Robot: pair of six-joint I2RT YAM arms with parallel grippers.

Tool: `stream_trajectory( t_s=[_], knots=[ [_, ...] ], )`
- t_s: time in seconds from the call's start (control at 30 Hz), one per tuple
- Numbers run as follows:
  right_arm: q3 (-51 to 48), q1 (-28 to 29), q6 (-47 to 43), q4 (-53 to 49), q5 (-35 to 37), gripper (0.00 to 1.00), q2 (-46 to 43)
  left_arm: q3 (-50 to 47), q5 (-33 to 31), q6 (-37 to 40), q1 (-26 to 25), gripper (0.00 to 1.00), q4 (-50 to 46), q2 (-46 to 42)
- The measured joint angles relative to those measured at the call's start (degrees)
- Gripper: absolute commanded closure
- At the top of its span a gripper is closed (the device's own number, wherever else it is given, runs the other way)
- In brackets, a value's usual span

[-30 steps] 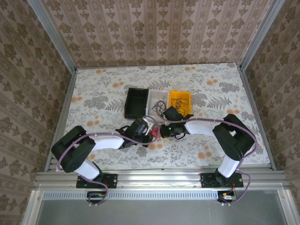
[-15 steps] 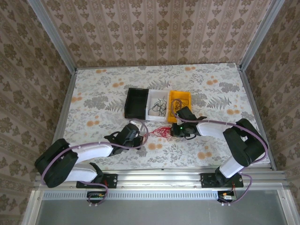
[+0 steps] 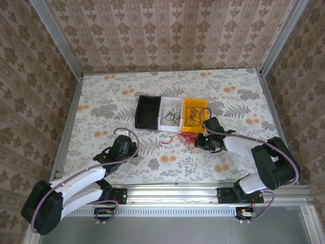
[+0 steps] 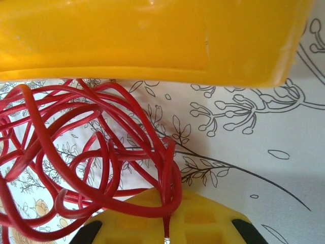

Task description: Untangle the cables

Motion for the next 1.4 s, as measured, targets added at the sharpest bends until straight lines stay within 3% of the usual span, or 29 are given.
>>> stream_trajectory(
  t_s=[0.1, 0.27, 0.53, 0.8, 0.87, 1.07, 1.27, 1.4],
  knots=[
    [0.02, 0.00, 0.00, 0.07, -0.02, 0.92, 0.22, 2.38, 3.15, 3.87, -1.62, 0.58, 0.59, 2.38],
    [0.04, 0.00, 0.00, 0.20, -0.09, 0.92, 0.37, 11.54, 6.91, 11.47, -9.03, 0.48, 2.82, 14.10],
    [0.04, 0.00, -0.26, -0.02, -0.20, 0.92, 0.09, 24.59, 8.63, 19.58, -15.41, 0.50, 9.25, 37.53],
    [-0.39, 0.00, -0.94, -0.90, -0.13, 0.92, -0.85, 32.04, -0.57, 23.19, -16.87, 0.54, 11.58, 49.57],
    [-0.52, 0.00, -1.22, -0.90, -0.13, 0.92, -0.98, 32.48, -1.42, 23.61, -16.83, 0.56, 12.15, 50.42],
    [-0.68, 0.00, -1.53, -1.16, 0.04, 0.91, -1.29, 32.72, -0.94, 24.41, -17.59, 1.00, 15.41, 51.82],
    [-0.68, 0.00, -0.98, -2.60, 2.05, 0.91, -1.90, 30.08, -2.19, 22.32, -17.40, 1.00, 17.57, 50.36],
    [-0.66, 0.00, 0.00, -2.86, 2.45, 0.90, -1.92, 23.54, -4.28, 18.97, -16.92, 1.00, 17.05, 42.27]
  ],
)
